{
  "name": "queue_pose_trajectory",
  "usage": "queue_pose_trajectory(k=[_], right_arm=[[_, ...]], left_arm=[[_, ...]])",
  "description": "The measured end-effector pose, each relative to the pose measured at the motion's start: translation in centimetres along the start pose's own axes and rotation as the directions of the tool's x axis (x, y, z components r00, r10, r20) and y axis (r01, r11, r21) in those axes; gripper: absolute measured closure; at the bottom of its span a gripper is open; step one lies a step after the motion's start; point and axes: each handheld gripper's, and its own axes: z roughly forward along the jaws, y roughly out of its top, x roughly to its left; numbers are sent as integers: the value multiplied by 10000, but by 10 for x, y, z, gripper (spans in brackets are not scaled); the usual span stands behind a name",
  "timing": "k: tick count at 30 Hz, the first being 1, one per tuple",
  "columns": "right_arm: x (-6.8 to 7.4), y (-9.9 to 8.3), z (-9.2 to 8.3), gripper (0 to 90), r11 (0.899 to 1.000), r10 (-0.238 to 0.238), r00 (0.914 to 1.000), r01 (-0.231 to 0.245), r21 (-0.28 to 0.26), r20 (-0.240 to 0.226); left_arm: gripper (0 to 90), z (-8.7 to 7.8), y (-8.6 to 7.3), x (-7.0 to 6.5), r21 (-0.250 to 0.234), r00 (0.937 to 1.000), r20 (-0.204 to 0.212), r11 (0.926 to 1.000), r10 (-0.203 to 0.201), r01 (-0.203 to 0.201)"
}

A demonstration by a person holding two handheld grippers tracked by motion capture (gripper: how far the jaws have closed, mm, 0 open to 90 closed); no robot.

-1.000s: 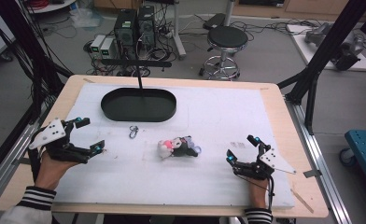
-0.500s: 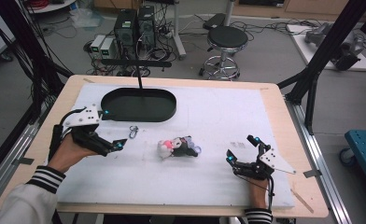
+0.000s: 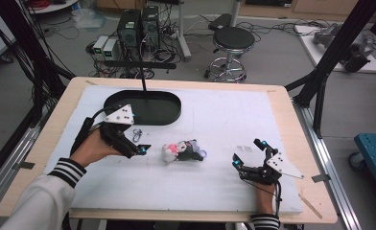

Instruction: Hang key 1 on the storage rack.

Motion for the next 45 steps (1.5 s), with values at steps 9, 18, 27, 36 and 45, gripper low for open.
queue_pose_trajectory(k=[9, 18, 27, 36, 45], right_arm=[[0, 0, 0, 28, 10000, -3, 10000, 3, 5, -2], [0, 0, 0, 28, 10000, 3, 10000, -3, -7, 14], [1, 0, 0, 28, 10000, 31, 10000, -31, -1, 14], [0, 0, 0, 28, 10000, 4, 10000, -4, 7, 2], [0, 0, 0, 28, 10000, 21, 10000, -21, 7, 6]], left_arm=[[17, 23, 15, 1, 926, 9994, 284, 9954, 221, -247], [17, 53, 19, 0, 1946, 9970, 712, 9799, 308, -442], [17, 73, 20, -2, 2581, 9969, 740, 9651, 260, -443], [17, 94, 20, -7, 3290, 9954, 950, 9432, 158, -464], [17, 109, 14, -9, 3865, 9959, 903, 9218, -51, -303]])
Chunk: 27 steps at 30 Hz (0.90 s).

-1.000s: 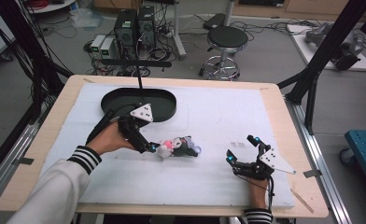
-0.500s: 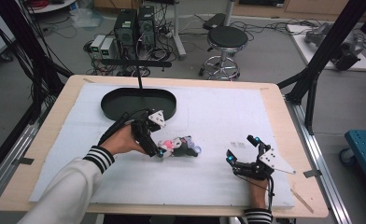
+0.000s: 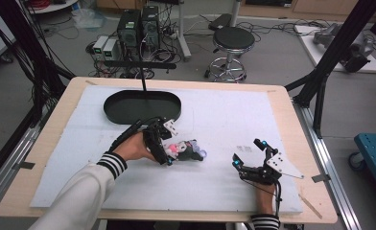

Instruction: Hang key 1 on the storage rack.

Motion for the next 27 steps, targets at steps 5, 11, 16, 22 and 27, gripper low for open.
queue_pose_trajectory(k=[5, 11, 16, 22, 27], right_arm=[[0, 0, 0, 28, 10000, 32, 10000, -32, -8, 2], [0, 0, 0, 28, 10000, 50, 10000, -50, -15, 12], [0, 0, 0, 28, 10000, 19, 10000, -19, -25, 24], [0, 0, 0, 28, 10000, 19, 10000, -19, -22, 14], [0, 0, 0, 28, 10000, 29, 10000, -29, -31, 6]], left_arm=[[22, 5, 0, 1, 334, 9999, 55, 9994, -122, 120], [44, 10, 1, 1, 532, 9994, 173, 9982, -291, 282], [125, 12, 0, 3, 806, 9987, 275, 9960, -420, 396], [189, 12, 1, 6, 831, 9973, 366, 9947, -644, 612], [321, 15, 2, 5, 902, 9955, 563, 9934, -761, 708]])
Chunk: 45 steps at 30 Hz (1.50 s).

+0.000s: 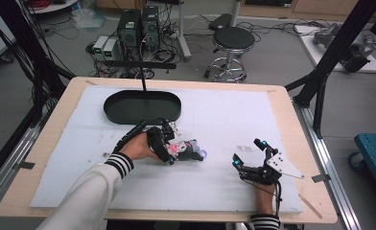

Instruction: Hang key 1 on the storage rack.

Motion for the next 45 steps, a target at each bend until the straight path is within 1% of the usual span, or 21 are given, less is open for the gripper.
queue_pose_trajectory(k=[1, 3, 6, 7, 10, 18, 21, 23, 25, 29, 30, 33, 34, 35, 37, 38, 39, 40, 41, 42, 45], right_arm=[[0, 0, 0, 28, 10000, 7, 10000, -7, 9, 5], [0, 0, 0, 28, 10000, -1, 10000, 1, 0, 1], [0, 0, 0, 28, 10000, 20, 10000, -20, 9, 1], [0, 0, 0, 28, 10000, 20, 10000, -20, 9, 1], [0, 0, 0, 28, 10000, 10, 10000, -10, 13, 6], [0, 0, 0, 28, 10000, 26, 10000, -26, 9, -3], [0, 0, 0, 28, 10000, 15, 10000, -15, 8, -1], [0, 0, 0, 28, 10000, 23, 10000, -23, 10, -3], [0, 0, 0, 28, 10000, 8, 10000, -8, 12, 2], [0, 0, 0, 28, 10000, 27, 10000, -27, 9, -3], [0, 0, 0, 28, 10000, 27, 10000, -27, 9, -3], [0, 0, 0, 28, 10000, 28, 10000, -28, 9, -3], [0, 0, 0, 28, 10000, 19, 10000, -19, 12, -3], [0, 0, 0, 28, 10000, 19, 10000, -19, 12, -3], [0, 0, 0, 28, 10000, 19, 10000, -19, 11, -3], [0, 0, 0, 28, 10000, 15, 10000, -15, 13, 2], [0, 0, 0, 28, 10000, 15, 10000, -15, 13, 2], [0, 0, 0, 28, 10000, 14, 10000, -14, 12, 4], [0, 0, 0, 28, 10000, 9, 10000, -9, 13, 2], [0, 0, 0, 28, 10000, 9, 10000, -9, 13, 2], [0, 0, 0, 28, 10000, 27, 10000, -27, 10, -4]], left_arm=[[358, 0, 1, 0, -6, 9999, 131, 10000, 63, -63], [479, 0, 1, -2, -40, 9997, 206, 9999, 165, -164], [510, -1, 1, -3, 77, 9995, 210, 9997, 223, -224], [510, -1, 2, -4, 43, 9998, 159, 9999, 133, -133], [531, -2, 2, -5, 73, 9996, 77, 9996, 275, -275], [536, -6, 2, -7, -153, 9991, 45, 9990, 416, -416], [538, -10, 2, -9, -448, 9968, -276, 9961, 749, -761], [540, -15, 1, -9, -735, 9954, -549, 9939, 788, -827], [541, -21, 1, -10, -1044, 9940, -689, 9903, 851, -921], [541, -34, -2, -9, -1635, 9960, -670, 9840, 599, -702], [541, -37, -3, -8, -1798, 9967, -637, 9819, 496, -603], [539, -47, -7, -5, -2191, 9966, -782, 9748, 252, -419], [539, -54, -9, -4, -2581, 9943, -1060, 9656, 55, -329], [539, -54, -9, -4, -2581, 9943, -1060, 9656, 55, -329], [538, -63, -12, -1, -3058, 9927, -1201, 9518, -131, -244], [538, -71, -17, 2, -3372, 9903, -1317, 9414, -449, -22], [538, -71, -17, 2, -3372, 9903, -1317, 9414, -449, -22], [538, -75, -19, 4, -3495, 9895, -1308, 9369, -608, 113], [538, -82, -24, 7, -3652, 9870, -1413, 9307, -765, 199], [538, -82, -24, 7, -3652, 9870, -1413, 9307, -765, 199], [538, -93, -32, 11, -3993, 9820, -1518, 9158, -1127, 434]])
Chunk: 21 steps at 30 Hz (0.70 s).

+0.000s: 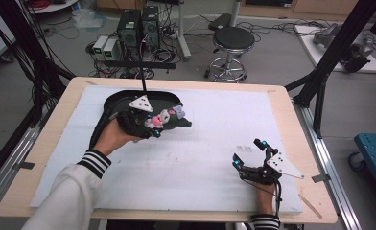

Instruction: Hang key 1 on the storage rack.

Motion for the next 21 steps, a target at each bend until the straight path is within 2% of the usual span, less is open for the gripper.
queue_pose_trajectory(k=[8, 11, 15, 18, 21], right_arm=[[0, 0, 0, 28, 10000, 19, 10000, -19, -15, 1], [0, 0, 0, 28, 10000, 2, 10000, -2, -10, 10], [0, 0, 0, 28, 10000, 2, 10000, -2, -5, 5], [0, 0, 0, 28, 10000, -18, 10000, 18, 3, 7], [0, 0, 0, 28, 10000, -31, 10000, 31, 7, 15]], left_arm=[[536, -34, -7, 16, -701, 9973, -544, 9965, -497, 458], [536, -46, -9, 20, -798, 9948, -819, 9954, -598, 533], [536, -56, -13, 25, -973, 9914, -921, 9917, -928, 838], [536, -62, -17, 29, -899, 9834, -1203, 9880, -1361, 1258], [536, -70, -20, 33, -1126, 9757, -1345, 9809, -1730, 1584]])
